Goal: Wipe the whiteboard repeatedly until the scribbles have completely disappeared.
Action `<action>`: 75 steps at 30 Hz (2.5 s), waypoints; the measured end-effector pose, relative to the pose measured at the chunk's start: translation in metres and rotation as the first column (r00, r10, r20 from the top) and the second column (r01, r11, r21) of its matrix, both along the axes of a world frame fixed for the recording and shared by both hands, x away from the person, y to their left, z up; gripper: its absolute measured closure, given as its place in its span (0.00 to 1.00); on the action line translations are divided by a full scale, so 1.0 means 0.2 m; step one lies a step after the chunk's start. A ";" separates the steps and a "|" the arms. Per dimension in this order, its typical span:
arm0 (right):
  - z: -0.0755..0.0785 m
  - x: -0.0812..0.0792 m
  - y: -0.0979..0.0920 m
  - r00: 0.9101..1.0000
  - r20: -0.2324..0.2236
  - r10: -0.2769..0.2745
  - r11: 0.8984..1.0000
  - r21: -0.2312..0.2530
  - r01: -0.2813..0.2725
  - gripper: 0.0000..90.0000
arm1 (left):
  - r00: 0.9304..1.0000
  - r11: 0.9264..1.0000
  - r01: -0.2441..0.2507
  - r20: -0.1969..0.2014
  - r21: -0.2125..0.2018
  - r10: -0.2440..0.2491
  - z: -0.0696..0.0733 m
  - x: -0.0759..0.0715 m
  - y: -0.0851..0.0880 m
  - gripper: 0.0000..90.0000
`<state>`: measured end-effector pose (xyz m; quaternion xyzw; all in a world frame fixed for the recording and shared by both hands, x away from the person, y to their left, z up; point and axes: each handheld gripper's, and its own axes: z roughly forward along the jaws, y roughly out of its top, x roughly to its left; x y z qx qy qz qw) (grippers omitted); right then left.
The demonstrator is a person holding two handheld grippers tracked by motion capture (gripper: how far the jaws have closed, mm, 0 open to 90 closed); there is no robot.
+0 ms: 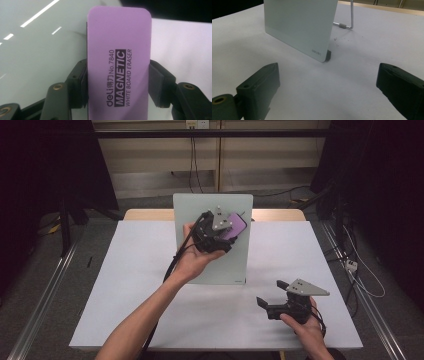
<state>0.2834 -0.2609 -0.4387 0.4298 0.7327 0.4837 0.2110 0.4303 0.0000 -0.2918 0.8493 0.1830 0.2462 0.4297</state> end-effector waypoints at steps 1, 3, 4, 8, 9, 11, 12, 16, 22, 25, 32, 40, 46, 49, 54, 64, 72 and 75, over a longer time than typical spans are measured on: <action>0.00 0.00 0.00 1.000 0.000 0.000 1.000 -0.001 0.000 0.06 | 1.000 1.000 -0.012 0.006 -0.015 0.012 0.02 0.01 0.01 0.46; 0.00 0.00 0.00 1.000 0.001 0.000 1.000 -0.002 0.000 0.06 | 1.000 0.999 -0.026 0.017 -0.021 0.026 0.06 0.03 0.05 0.46; 0.00 0.00 0.00 1.000 0.001 0.000 1.000 -0.002 0.000 0.06 | 0.998 0.999 -0.041 0.046 -0.009 0.042 0.08 0.03 0.05 0.46; 0.00 0.00 0.00 1.000 -0.001 -0.004 1.000 0.003 0.004 0.06 | 0.997 0.997 -0.063 0.046 -0.033 0.065 0.13 0.05 0.10 0.46; 0.00 0.00 0.00 1.000 0.001 -0.001 1.000 -0.001 0.001 0.05 | 0.997 0.998 -0.062 0.046 -0.031 0.063 0.13 0.06 0.10 0.46; 0.00 0.00 0.00 1.000 0.002 0.001 1.000 -0.002 -0.001 0.06 | 0.995 0.997 -0.069 0.065 -0.018 0.070 0.13 0.05 0.08 0.46; 0.00 0.00 0.00 1.000 0.005 0.003 1.000 -0.003 -0.003 0.06 | 0.996 0.998 -0.064 0.064 -0.015 0.065 0.13 0.05 0.08 0.46; 0.00 0.00 0.00 1.000 0.001 0.001 1.000 -0.001 -0.001 0.06 | 0.997 0.998 -0.052 0.061 -0.021 0.053 0.13 0.05 0.03 0.46; 0.00 0.00 0.00 1.000 0.000 0.000 1.000 0.003 0.000 0.06 | 0.996 0.999 -0.026 0.083 0.024 0.024 0.12 0.03 -0.05 0.46; 0.00 0.00 0.00 1.000 0.000 -0.001 1.000 0.001 0.001 0.06 | 0.997 0.999 -0.006 0.076 0.051 0.002 0.09 0.02 -0.10 0.46; 0.00 -0.01 0.00 1.000 0.006 0.004 1.000 -0.004 -0.004 0.06 | 0.998 0.993 0.062 0.016 0.098 -0.064 -0.05 -0.04 -0.21 0.46; 0.00 -0.01 0.00 1.000 0.008 0.005 1.000 -0.004 -0.005 0.06 | 0.997 0.994 0.071 0.003 0.081 -0.071 -0.06 -0.04 -0.19 0.46; 0.00 -0.01 0.00 1.000 0.005 0.005 1.000 0.000 -0.005 0.05 | 1.000 0.999 0.015 0.026 0.028 -0.016 0.06 0.01 -0.11 0.46; 0.00 -0.01 0.00 1.000 0.005 0.006 1.000 -0.003 -0.006 0.06 | 0.999 1.000 -0.016 0.044 0.008 0.016 0.11 0.03 -0.08 0.46; 0.00 0.00 0.00 1.000 0.006 0.006 1.000 -0.005 -0.006 0.06 | 0.998 0.999 -0.029 0.049 -0.022 0.030 0.14 0.05 -0.06 0.46; 0.00 0.00 0.00 1.000 0.005 0.005 1.000 0.000 -0.005 0.06 | 0.997 0.997 0.070 0.010 0.035 -0.071 0.00 0.00 -0.18 0.46; 0.00 0.00 0.00 1.000 0.002 0.005 1.000 0.000 -0.005 0.05 | 0.996 0.995 0.089 -0.025 0.036 -0.088 -0.07 -0.02 -0.14 0.46; 0.00 0.00 0.00 1.000 0.003 0.006 1.000 -0.003 -0.006 0.06 | 0.997 0.997 0.072 -0.014 0.015 -0.072 -0.03 0.00 -0.08 0.46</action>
